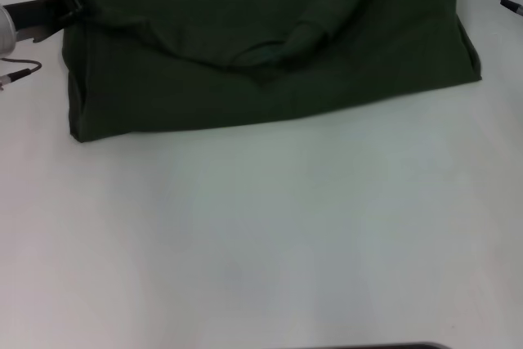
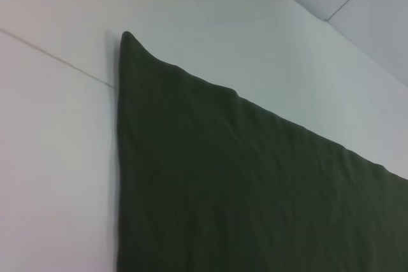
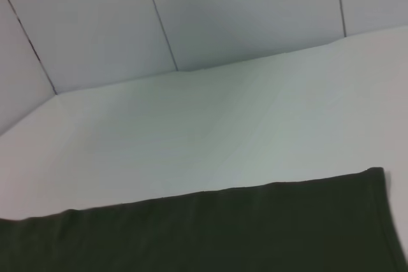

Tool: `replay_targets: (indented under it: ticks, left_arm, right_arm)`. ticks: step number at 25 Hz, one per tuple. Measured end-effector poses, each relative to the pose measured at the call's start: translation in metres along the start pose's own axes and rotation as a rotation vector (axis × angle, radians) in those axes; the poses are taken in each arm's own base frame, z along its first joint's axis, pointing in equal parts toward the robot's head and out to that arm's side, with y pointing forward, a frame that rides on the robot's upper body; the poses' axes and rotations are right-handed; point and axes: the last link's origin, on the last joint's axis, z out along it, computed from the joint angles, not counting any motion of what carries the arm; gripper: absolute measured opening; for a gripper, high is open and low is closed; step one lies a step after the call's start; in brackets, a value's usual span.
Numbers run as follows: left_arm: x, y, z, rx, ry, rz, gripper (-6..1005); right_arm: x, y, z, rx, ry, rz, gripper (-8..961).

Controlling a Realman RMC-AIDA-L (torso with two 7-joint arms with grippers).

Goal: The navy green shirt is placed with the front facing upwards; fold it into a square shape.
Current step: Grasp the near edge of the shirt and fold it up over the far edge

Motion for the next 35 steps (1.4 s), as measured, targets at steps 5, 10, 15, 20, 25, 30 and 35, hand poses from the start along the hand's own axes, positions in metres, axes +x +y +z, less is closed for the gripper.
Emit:
replay_targets:
  ticks: [5,10,15,20,25,30,35]
  left_arm:
    - [-0.001,0.001,0.002,0.008,0.007,0.007,169]
    - [0.003,0.007,0.004,-0.015,0.025,0.025,171]
    - [0.007,0.015,0.009,-0.036,0.047,0.041,174]
    - [0.007,0.019,0.015,-0.018,0.038,0.069,177]
    - [0.004,0.014,0.015,0.003,0.035,0.074,179]
    - [0.002,0.01,0.014,0.008,0.03,0.066,182]
    - [0.0,0.01,0.013,0.0,0.015,0.068,229]
  right_arm:
    - [0.0,-0.001,0.004,0.032,0.004,-0.026,79]
    - [0.0,-0.005,0.002,0.05,-0.017,-0.002,93]
    - [-0.001,-0.011,-0.002,0.072,-0.059,0.02,106]
    - [0.003,-0.007,0.006,0.091,-0.036,-0.021,119]
    - [0.012,-0.004,0.011,0.111,0.003,-0.037,133]
    - [0.015,-0.002,0.013,0.117,0.031,-0.08,146]
    - [0.013,-0.003,0.013,0.121,0.04,-0.103,195]
